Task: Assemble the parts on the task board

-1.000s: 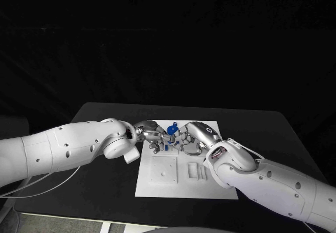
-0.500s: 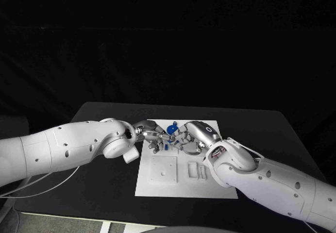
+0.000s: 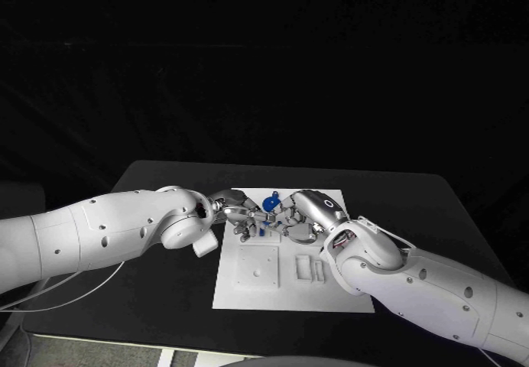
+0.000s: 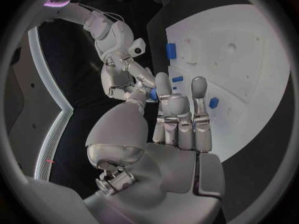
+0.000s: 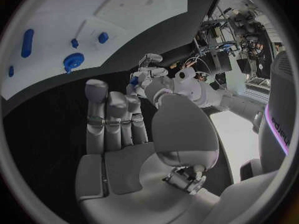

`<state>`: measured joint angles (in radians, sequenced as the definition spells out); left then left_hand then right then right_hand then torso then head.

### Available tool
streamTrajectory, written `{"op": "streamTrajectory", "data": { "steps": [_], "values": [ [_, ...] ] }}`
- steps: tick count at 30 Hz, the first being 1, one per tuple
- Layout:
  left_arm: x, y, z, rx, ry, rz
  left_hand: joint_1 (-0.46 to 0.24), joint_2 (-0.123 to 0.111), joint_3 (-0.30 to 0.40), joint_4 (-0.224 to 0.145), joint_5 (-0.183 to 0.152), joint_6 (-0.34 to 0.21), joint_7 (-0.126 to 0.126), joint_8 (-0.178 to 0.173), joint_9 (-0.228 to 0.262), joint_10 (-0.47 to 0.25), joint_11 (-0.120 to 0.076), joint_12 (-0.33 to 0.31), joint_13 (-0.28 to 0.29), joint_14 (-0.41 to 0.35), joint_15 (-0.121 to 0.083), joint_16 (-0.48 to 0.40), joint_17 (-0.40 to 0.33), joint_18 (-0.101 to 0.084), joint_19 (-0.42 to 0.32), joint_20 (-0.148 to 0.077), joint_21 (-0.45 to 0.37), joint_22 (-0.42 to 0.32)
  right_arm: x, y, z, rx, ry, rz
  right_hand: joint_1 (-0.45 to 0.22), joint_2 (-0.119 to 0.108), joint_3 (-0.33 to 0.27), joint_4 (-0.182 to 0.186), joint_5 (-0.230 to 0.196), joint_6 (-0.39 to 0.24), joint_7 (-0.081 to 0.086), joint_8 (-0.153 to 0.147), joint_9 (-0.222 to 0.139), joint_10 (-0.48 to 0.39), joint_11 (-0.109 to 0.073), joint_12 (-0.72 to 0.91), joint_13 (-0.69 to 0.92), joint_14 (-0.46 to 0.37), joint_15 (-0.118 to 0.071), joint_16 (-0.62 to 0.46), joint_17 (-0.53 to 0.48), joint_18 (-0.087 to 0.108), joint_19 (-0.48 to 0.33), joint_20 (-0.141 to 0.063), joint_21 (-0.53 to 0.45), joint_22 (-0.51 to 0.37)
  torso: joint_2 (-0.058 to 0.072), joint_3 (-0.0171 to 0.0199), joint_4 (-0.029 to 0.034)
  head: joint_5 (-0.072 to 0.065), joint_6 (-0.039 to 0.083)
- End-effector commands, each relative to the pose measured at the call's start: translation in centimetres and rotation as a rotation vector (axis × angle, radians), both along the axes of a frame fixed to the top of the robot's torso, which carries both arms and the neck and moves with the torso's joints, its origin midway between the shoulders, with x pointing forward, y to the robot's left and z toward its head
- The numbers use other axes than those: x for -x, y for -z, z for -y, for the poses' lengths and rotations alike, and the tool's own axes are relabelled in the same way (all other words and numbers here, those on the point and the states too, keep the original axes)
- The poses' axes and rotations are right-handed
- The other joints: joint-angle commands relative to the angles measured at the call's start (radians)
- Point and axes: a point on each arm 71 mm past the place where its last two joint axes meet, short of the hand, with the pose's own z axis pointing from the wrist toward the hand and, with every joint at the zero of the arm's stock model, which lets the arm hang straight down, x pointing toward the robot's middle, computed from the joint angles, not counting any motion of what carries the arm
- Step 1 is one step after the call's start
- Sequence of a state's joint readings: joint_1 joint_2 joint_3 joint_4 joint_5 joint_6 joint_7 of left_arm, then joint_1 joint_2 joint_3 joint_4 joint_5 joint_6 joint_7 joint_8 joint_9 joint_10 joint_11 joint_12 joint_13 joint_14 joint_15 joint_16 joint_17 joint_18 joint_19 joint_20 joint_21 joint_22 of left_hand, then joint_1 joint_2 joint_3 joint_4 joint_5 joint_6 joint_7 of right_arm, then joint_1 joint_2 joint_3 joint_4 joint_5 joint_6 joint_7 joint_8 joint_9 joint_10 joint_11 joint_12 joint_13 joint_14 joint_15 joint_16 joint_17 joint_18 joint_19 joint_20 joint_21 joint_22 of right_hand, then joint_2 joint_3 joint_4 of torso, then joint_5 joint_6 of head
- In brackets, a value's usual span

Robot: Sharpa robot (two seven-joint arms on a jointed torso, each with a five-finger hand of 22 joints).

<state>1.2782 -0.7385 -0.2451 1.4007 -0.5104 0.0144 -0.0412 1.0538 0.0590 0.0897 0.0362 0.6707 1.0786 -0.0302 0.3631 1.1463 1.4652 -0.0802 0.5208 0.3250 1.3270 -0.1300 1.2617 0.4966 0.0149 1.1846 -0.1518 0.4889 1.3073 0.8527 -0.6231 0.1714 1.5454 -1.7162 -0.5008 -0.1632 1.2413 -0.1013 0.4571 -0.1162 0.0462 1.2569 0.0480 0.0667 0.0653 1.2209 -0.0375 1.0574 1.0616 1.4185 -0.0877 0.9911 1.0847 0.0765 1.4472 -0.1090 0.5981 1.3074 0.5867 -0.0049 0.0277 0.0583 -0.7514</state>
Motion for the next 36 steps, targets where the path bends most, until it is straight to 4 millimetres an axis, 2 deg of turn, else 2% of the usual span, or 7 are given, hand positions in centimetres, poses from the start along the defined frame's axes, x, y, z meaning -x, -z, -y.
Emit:
{"op": "streamTrajectory", "data": {
  "steps": [1, 8, 13, 19, 23, 28, 36],
  "values": [
    [-0.1, -0.4, 0.2, 0.037, 0.004, 0.001, 0.005, -0.002, 0.004, 0.005, 0.012, -0.01, -0.001, -0.003, -0.002, -0.003, 0.004, -0.003, -0.001, -0.009, 0.0, -0.006, -0.002, -0.015, -0.002, 0.009, -0.005, 0.019, 0.2, 0.5, 0.0, 0.028, -0.011, -0.014, 0.001, 0.007, -0.004, -0.004, 0.002, 0.008, -0.002, -0.003, 0.001, 0.005, 0.001, 0.0, 0.001, 0.003, -0.006, 0.003, 0.001, -0.01, -0.002, -0.006, 0.007, 0.064, 0.0, -0.0001, 0.0, 0.0, 0.001],
    [-0.1, -0.4, 0.1, 0.041, 0.001, 0.002, 0.018, 0.004, 0.02, -0.006, 0.02, -0.022, 0.005, -0.008, -0.011, -0.011, 0.007, -0.009, -0.004, -0.012, 0.003, -0.011, -0.007, -0.015, -0.005, 0.011, -0.01, 0.019, 0.2, 0.4, -0.1, 0.027, -0.02, -0.018, 0.001, 0.007, -0.007, -0.003, 0.002, 0.008, -0.002, -0.003, 0.001, 0.005, 0.001, -0.001, 0.001, 0.003, -0.006, 0.002, 0.001, -0.01, -0.003, -0.007, 0.006, 0.063, 0.0, -0.0001, 0.0001, 0.0, 0.0],
    [-0.2, -0.5, 0.1, 0.047, -0.004, 0.007, 0.058, 0.029, 0.064, -0.056, 0.02, -0.035, 0.012, -0.007, -0.014, -0.016, 0.01, -0.012, -0.006, -0.014, 0.004, -0.013, -0.009, -0.015, -0.006, 0.011, -0.011, 0.02, 0.3, 0.4, -0.2, 0.028, -0.024, -0.022, 0.0, 0.006, -0.015, -0.002, 0.002, 0.008, -0.003, -0.003, 0.001, 0.006, 0.0, -0.002, 0.003, 0.003, -0.006, 0.0, 0.002, -0.011, -0.003, -0.007, 0.007, 0.063, 0.0, 0.0, -0.0005, -0.001, 0.0],
    [-0.2, -0.5, 0.0, 0.053, -0.009, 0.007, 0.082, 0.076, 0.084, -0.093, -0.104, -0.056, 0.022, -0.007, -0.018, -0.027, 0.015, -0.005, -0.002, -0.016, 0.008, -0.01, -0.009, -0.015, -0.007, 0.013, -0.011, 0.02, 0.1, 0.6, 0.0, 0.037, -0.004, -0.027, -0.006, -0.003, -0.026, 0.001, 0.003, 0.003, -0.002, -0.004, 0.0, 0.001, 0.002, -0.007, 0.0, 0.002, -0.005, -0.004, 0.0, -0.01, -0.005, -0.006, 0.0, 0.062, 0.0, 0.0003, -0.0006, -0.001, 0.0],
    [-0.2, -0.5, -0.2, 0.052, -0.014, 0.006, 0.076, 0.099, 0.063, -0.125, -0.109, -0.066, 0.022, 0.013, -0.021, -0.039, 0.016, 0.016, 0.007, -0.019, 0.008, -0.004, -0.008, -0.015, -0.009, 0.013, -0.007, 0.02, -0.2, 0.6, 0.6, 0.031, 0.037, -0.017, -0.032, -0.03, -0.057, 0.022, 0.003, -0.037, 0.007, -0.003, -0.001, -0.025, 0.01, -0.039, -0.027, -0.01, 0.002, -0.022, -0.012, -0.005, -0.014, -0.001, -0.035, 0.053, 0.0, 0.0005, -0.0006, -0.002, 0.001],
    [-0.5, -0.4, -0.8, 0.039, -0.026, -0.001, 0.067, 0.112, 0.056, -0.144, -0.117, -0.073, 0.022, 0.024, -0.031, -0.042, 0.015, 0.024, 0.006, -0.019, 0.009, 0.002, -0.009, -0.015, -0.01, 0.014, -0.004, 0.02, -0.7, 0.4, 1.7, -0.01, 0.099, -0.002, -0.054, -0.074, -0.11, 0.051, 0.002, -0.143, 0.039, -0.006, -0.004, -0.059, 0.029, -0.086, -0.069, -0.026, 0.013, -0.055, -0.036, 0.004, -0.024, 0.008, -0.086, 0.041, 0.0, 0.001, -0.0006, 0.001, 0.001],
    [-1.0, 0.0, -2.1, -0.014, -0.038, -0.038, 0.071, 0.117, 0.054, -0.152, -0.129, -0.074, 0.022, 0.025, -0.037, -0.042, 0.013, 0.03, 0.008, -0.017, 0.009, 0.006, -0.009, -0.015, -0.007, 0.013, -0.001, 0.02, -2.0, -1.0, 4.0, -0.08, 0.179, 0.002, -0.007, -0.08, -0.16, 0.111, 0.002, -0.158, 0.043, -0.004, -0.002, -0.063, 0.033, -0.092, -0.099, -0.025, 0.02, -0.061, -0.046, 0.017, -0.013, 0.02, -0.117, 0.041, 0.0, 0.0029, -0.0024, 0.006, 0.002]
  ]
}}
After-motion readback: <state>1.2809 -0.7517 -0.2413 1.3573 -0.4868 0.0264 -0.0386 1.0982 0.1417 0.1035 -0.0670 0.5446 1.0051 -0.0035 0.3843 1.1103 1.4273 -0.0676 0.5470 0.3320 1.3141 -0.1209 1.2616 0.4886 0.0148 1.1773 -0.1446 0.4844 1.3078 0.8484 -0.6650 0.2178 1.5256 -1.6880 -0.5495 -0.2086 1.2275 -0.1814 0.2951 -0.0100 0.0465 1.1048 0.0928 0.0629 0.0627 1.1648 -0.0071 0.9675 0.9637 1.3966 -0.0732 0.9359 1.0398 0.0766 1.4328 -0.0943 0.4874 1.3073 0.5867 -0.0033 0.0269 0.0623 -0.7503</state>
